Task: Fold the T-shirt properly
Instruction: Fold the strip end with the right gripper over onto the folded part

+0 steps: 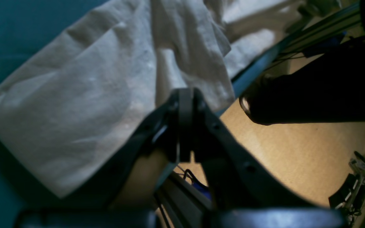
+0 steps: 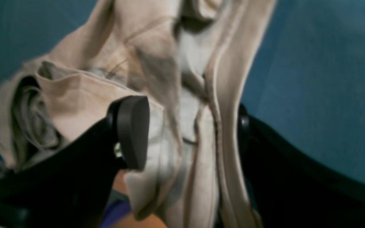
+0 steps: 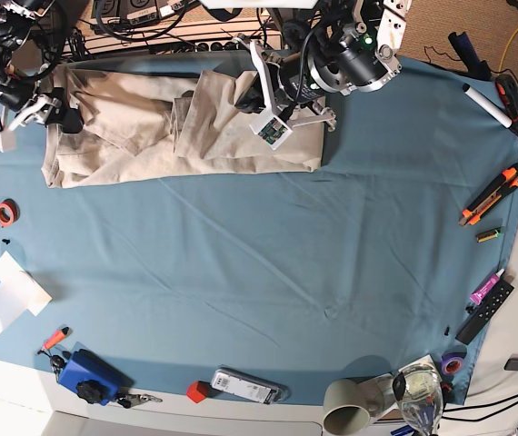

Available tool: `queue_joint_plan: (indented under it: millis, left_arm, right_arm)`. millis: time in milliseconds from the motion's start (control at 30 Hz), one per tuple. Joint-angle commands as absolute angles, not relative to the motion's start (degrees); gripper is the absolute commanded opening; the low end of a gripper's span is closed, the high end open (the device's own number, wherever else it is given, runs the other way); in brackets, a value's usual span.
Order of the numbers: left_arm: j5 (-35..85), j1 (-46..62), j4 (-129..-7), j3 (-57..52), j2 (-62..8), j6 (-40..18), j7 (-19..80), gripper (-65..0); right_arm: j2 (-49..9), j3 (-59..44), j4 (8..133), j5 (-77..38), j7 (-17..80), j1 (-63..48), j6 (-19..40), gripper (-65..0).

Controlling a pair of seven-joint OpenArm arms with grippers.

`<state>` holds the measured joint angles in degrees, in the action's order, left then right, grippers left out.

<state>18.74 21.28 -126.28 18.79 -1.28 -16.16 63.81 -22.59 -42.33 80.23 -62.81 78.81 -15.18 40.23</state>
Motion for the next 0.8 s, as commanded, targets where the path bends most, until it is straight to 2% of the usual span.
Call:
queue_joint_plan:
  millis: [0,200,267,400,433,767]
  left_arm:
    - [19.75,21.28,-127.42,19.00,-0.82,-16.58,62.54,-65.0]
    - [19.75,21.28,-127.42,19.00,-0.82,-16.58,62.57,-65.0]
    - [19.75,21.28,-127.42,19.00,-0.82,-16.58,62.57,-65.0]
    - [19.73,21.28,-127.42,19.00,-0.84,-16.58,62.61,-65.0]
    - [19.73,21.28,-127.42,19.00,-0.84,-16.58,62.61,-65.0]
    - [19.75,21.28,-127.42,19.00,-0.86,-16.56,63.66,-65.0]
  right_arm:
    - [-23.31,-40.88,80.51,-59.83,80.00,-15.09,40.00,-29.8]
    - [-23.33,-32.97,80.51,-58.41,80.00,-15.07,40.00,-30.3]
    - [-23.33,-32.05,80.53,-56.95,80.00,-15.05,40.00,-38.5]
    - [-23.38,-32.93,80.58,-54.33,80.00,-14.39,40.00,-63.0]
    - [-23.38,-33.52,80.58,-54.30,80.00,-13.89,40.00,-65.0]
    - [-26.35,-43.00,80.58,-42.83,77.17,-0.19,40.00,-65.0]
